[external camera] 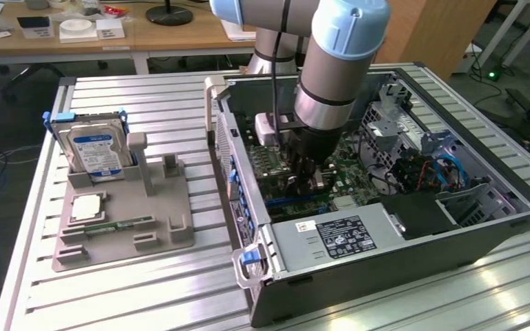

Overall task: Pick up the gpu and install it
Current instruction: 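Insert the gpu into the slot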

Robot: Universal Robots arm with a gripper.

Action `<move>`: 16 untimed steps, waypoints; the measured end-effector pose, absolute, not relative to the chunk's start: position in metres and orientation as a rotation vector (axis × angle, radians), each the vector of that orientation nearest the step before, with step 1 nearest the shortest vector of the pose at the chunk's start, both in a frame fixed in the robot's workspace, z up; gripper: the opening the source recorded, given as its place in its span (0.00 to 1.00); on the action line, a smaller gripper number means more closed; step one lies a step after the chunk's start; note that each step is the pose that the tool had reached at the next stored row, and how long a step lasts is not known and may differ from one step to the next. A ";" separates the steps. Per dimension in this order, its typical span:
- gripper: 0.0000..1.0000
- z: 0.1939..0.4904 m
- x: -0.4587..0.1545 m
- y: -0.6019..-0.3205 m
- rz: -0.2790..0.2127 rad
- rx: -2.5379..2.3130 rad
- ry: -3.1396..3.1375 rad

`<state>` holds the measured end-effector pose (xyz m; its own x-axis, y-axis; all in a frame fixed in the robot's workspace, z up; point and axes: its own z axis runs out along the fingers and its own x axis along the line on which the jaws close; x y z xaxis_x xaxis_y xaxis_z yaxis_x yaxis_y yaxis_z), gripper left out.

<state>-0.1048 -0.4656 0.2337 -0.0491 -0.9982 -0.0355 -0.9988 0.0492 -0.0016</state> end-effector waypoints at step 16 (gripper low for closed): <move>0.28 0.230 -0.105 -0.462 0.036 -2.147 2.256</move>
